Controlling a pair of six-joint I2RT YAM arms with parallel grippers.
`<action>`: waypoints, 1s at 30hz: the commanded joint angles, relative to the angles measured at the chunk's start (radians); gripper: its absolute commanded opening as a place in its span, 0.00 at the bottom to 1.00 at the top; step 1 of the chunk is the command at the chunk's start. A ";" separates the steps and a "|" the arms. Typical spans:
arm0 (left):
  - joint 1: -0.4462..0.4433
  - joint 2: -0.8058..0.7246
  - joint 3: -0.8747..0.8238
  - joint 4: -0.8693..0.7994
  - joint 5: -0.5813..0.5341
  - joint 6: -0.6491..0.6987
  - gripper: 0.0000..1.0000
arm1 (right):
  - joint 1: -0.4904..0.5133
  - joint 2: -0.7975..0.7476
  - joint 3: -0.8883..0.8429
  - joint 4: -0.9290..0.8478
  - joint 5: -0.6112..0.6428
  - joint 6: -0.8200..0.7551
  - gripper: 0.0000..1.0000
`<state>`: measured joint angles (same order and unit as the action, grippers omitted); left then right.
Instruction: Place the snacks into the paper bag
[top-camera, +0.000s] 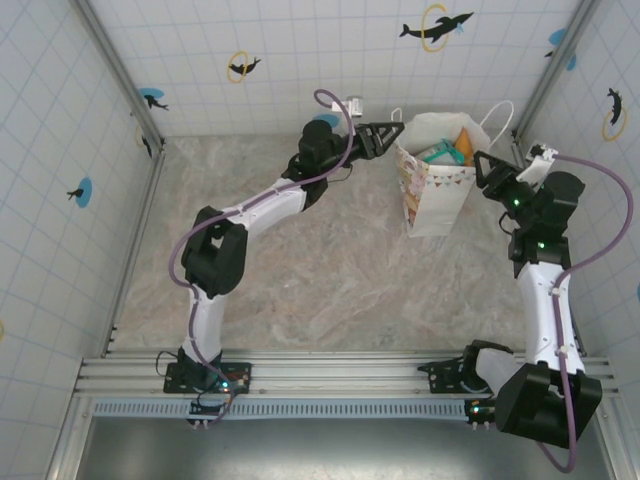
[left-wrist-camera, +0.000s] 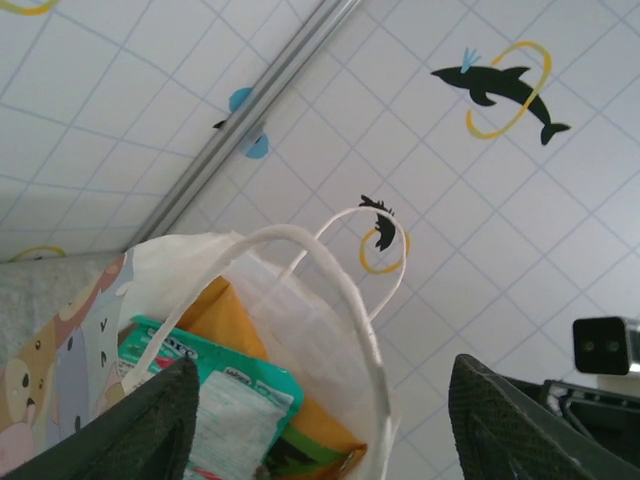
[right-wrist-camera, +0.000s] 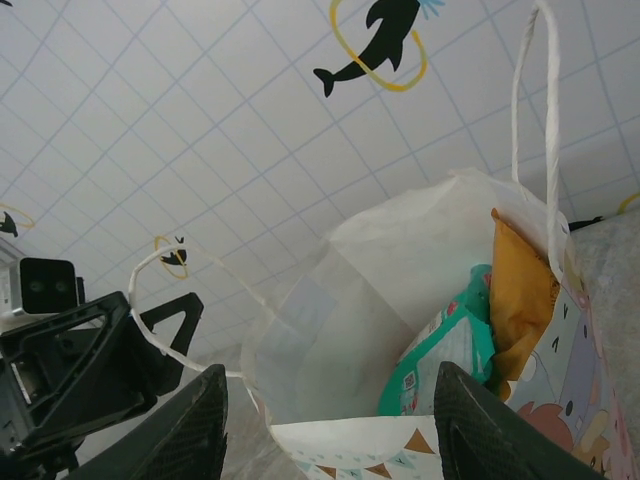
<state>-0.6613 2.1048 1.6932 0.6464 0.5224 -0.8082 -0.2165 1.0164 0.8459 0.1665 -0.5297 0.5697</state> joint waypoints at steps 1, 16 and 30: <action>-0.008 0.021 0.038 0.109 0.030 -0.043 0.50 | -0.019 -0.010 0.001 0.016 -0.027 0.010 0.56; -0.008 -0.016 -0.020 0.186 0.036 -0.026 0.00 | -0.257 0.135 0.170 0.056 -0.175 0.168 0.60; -0.007 -0.041 -0.057 0.220 0.058 -0.008 0.00 | -0.243 0.394 0.292 0.240 -0.313 0.262 0.59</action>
<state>-0.6670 2.1128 1.6489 0.8028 0.5613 -0.8356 -0.4690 1.3865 1.0721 0.3176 -0.7979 0.8230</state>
